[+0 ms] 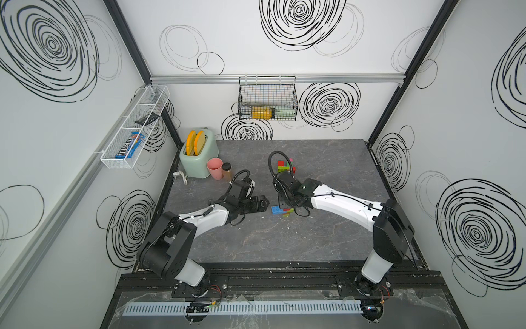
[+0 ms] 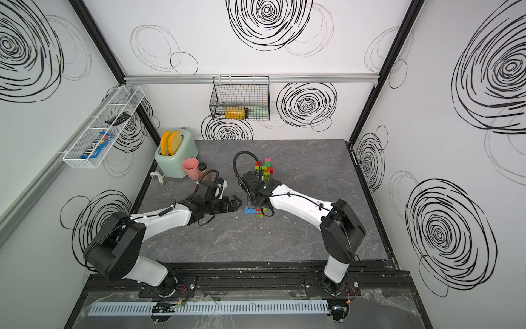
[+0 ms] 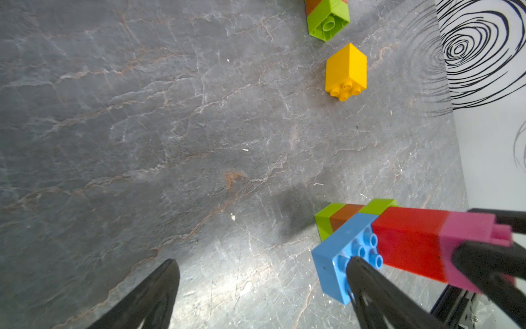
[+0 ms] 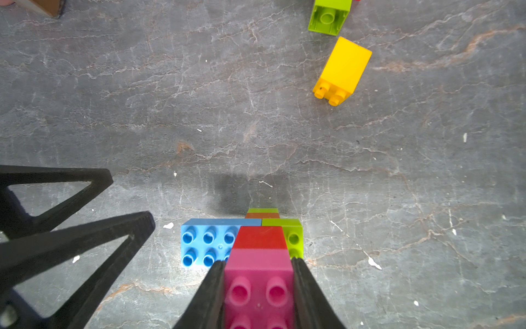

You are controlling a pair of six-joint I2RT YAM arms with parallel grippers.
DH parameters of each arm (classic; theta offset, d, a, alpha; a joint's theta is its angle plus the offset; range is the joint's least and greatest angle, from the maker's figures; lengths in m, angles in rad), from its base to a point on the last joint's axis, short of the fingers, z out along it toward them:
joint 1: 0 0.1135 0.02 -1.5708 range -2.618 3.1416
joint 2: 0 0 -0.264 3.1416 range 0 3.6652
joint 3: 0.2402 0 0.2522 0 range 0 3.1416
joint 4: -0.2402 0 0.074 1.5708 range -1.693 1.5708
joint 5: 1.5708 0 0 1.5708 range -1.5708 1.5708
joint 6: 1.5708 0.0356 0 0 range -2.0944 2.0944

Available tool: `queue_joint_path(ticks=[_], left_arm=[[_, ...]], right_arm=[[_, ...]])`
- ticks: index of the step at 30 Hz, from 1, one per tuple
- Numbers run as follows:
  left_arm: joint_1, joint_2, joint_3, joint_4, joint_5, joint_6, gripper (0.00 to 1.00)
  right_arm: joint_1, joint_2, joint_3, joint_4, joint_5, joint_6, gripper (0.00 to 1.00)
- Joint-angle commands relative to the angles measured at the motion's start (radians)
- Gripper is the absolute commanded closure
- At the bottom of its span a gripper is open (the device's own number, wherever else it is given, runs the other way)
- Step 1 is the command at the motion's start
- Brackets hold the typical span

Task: Assemble the number 4 with lego
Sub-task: Assemble the lego brick with the lego brick.

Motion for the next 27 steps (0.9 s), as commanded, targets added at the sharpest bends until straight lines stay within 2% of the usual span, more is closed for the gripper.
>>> queue_joint_path(ticks=[1, 7, 17, 20, 24, 27], left_arm=[[-0.005, 0.018, -0.003, 0.048, 0.028, -0.013, 0.04], [-0.012, 0.021, 0.002, 0.047, 0.032, -0.010, 0.04], [-0.012, 0.020, 0.013, 0.032, 0.027, -0.007, 0.04], [-0.007, -0.001, 0.002, 0.037, 0.002, -0.011, 0.04], [0.010, -0.037, -0.011, 0.041, -0.018, -0.018, 0.04], [0.025, -0.067, -0.022, 0.050, -0.030, -0.022, 0.04]], right_arm=[[0.001, 0.038, 0.002, -0.074, -0.063, 0.028, 0.57], [-0.006, 0.012, 0.026, -0.046, -0.054, 0.004, 0.47], [-0.029, -0.041, 0.062, -0.068, -0.051, -0.019, 0.38], [-0.052, -0.092, 0.070, -0.049, -0.096, -0.030, 0.34], [-0.128, -0.169, 0.054, 0.013, -0.131, -0.037, 0.27], [-0.230, -0.227, -0.074, 0.175, -0.129, -0.063, 0.16]])
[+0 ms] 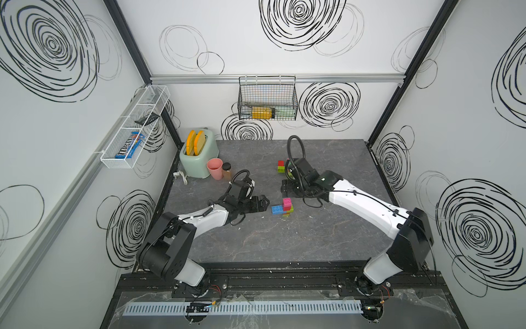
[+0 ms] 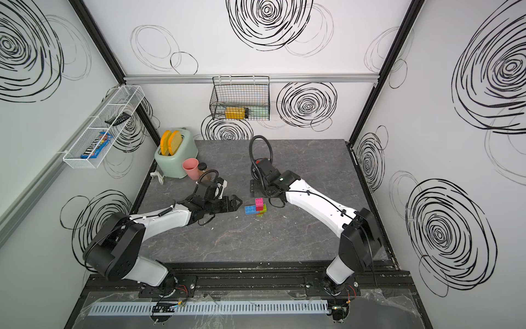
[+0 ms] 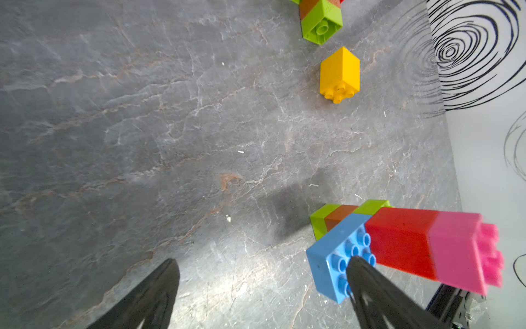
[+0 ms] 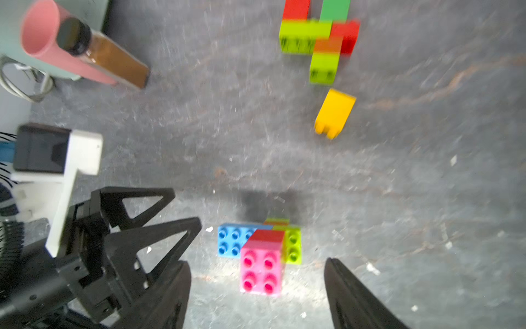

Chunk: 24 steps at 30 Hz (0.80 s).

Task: Assemble the number 4 with lego
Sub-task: Assemble the lego brick with the lego brick, then pick up the lego brick from the center of the board.

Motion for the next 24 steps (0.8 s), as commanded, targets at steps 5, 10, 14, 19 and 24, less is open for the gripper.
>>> queue_joint_path(ticks=[5, 10, 14, 19, 24], left_arm=[[0.035, -0.077, -0.017, 0.042, -0.026, -0.018, 0.04], [0.037, -0.090, -0.023, 0.035, -0.026, -0.017, 0.04], [0.044, -0.089, -0.025, 0.030, -0.025, -0.012, 0.04], [0.049, -0.095, -0.026, 0.017, -0.024, -0.006, 0.04], [0.061, -0.108, -0.032, 0.007, -0.026, 0.001, 0.04]], right_arm=[[-0.256, -0.004, -0.212, 0.342, -0.135, -0.044, 0.01], [-0.321, 0.196, -0.092, 0.284, -0.265, -0.140, 0.04], [-0.309, 0.376, 0.061, 0.171, -0.295, -0.180, 0.06], [-0.264, 0.483, 0.134, 0.176, -0.203, -0.186, 0.08], [-0.239, 0.561, 0.184, 0.147, -0.120, -0.190, 0.17]])
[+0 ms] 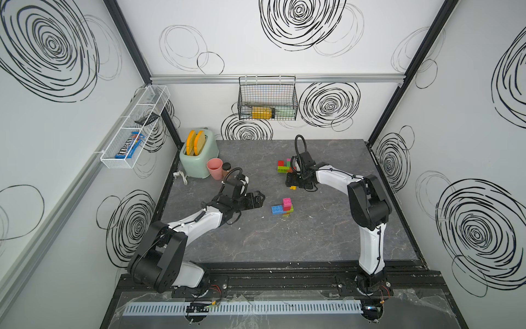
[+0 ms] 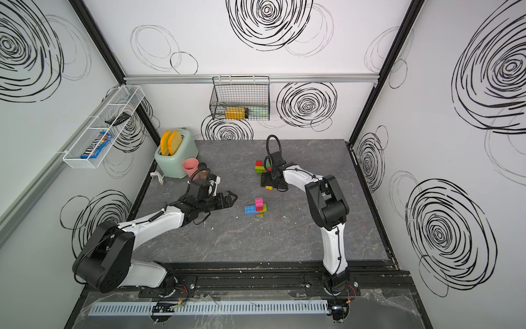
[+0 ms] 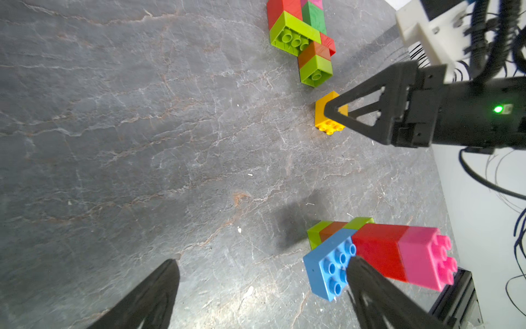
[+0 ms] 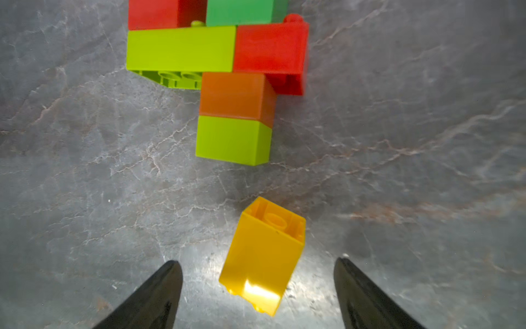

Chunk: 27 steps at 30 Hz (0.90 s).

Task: Assemble the number 4 with lego
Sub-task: Pick up the lego brick from the center of the board.

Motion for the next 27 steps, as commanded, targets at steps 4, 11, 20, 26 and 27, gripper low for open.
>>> queue_joint_path(ticks=[4, 11, 20, 26, 27], left_arm=[[0.017, -0.030, -0.018, 0.006, -0.007, 0.004, 0.04], [0.024, -0.036, -0.018, 0.002, -0.003, 0.007, 0.04], [0.025, -0.062, 0.024, -0.057, 0.054, 0.038, 0.04], [-0.026, -0.108, 0.184, -0.204, 0.210, 0.100, 0.02], [-0.047, -0.111, 0.227, -0.239, 0.223, 0.116, 0.02]], right_arm=[[0.029, 0.059, 0.054, -0.064, 0.159, -0.037, 0.31], [0.031, 0.064, 0.049, -0.048, 0.175, -0.074, 0.51], [0.027, -0.121, -0.079, 0.059, 0.130, -0.224, 0.75], [0.027, -0.408, -0.206, 0.136, 0.071, -0.410, 0.81], [0.031, -0.467, -0.241, 0.163, 0.029, -0.458, 0.81]])
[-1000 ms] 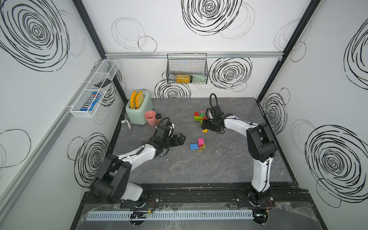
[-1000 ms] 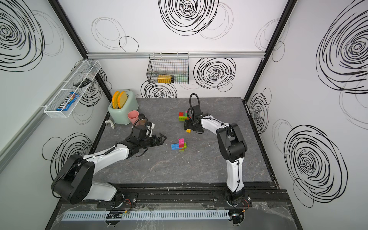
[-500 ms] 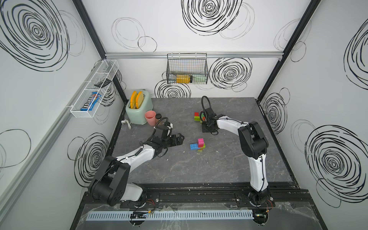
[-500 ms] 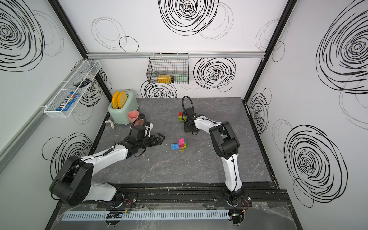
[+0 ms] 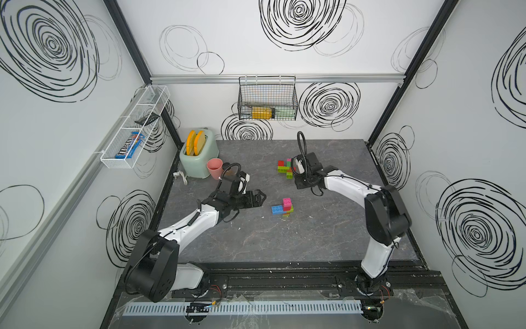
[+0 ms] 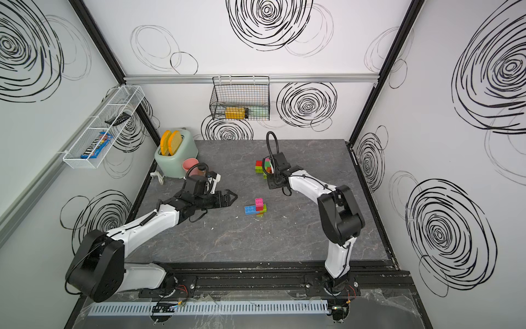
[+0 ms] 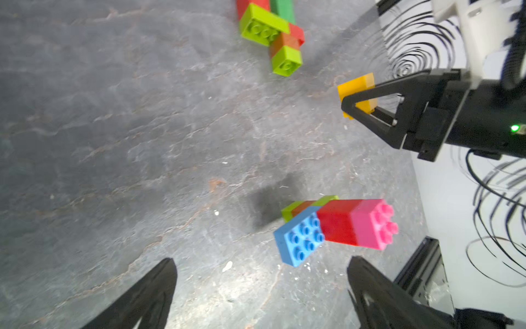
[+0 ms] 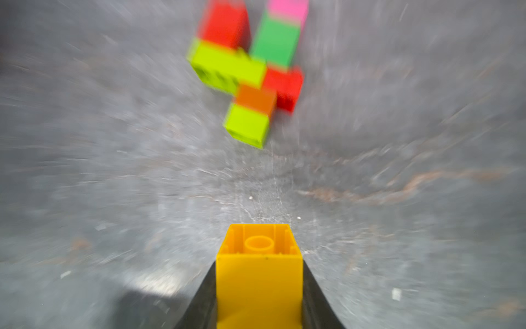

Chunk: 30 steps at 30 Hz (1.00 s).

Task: Assemble the number 4 with lego
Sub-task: Pick up the lego brick from the center of the board.

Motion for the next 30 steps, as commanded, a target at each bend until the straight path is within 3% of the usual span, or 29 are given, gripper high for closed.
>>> queue_joint_path(ticks=[1, 6, 8, 11, 15, 22, 30], left_arm=[[-0.056, -0.040, 0.144, -0.077, 0.119, 0.067, 0.01], [-0.064, -0.032, 0.271, -0.070, 0.267, 0.009, 0.03], [-0.056, -0.030, 0.305, -0.061, 0.301, -0.009, 0.05], [-0.054, -0.005, 0.354, -0.100, 0.344, 0.006, 0.09], [-0.054, 0.029, 0.407, -0.221, 0.353, 0.054, 0.18], [-0.071, 0.041, 0.426, -0.321, 0.306, 0.101, 0.23], [-0.073, 0.040, 0.405, -0.263, 0.352, 0.063, 0.36]], right_arm=[[0.010, -0.205, -0.077, 0.119, -0.111, -0.202, 0.82], [0.105, -0.434, -0.281, 0.306, -0.201, -0.474, 0.84], [0.150, -0.481, -0.322, 0.349, -0.204, -0.542, 0.84], [0.178, -0.524, -0.348, 0.383, -0.317, -0.616, 0.85], [0.195, -0.543, -0.368, 0.441, -0.401, -0.648, 0.85], [0.221, -0.509, -0.358, 0.460, -0.440, -0.697, 0.85], [0.242, -0.479, -0.338, 0.478, -0.438, -0.722, 0.85]])
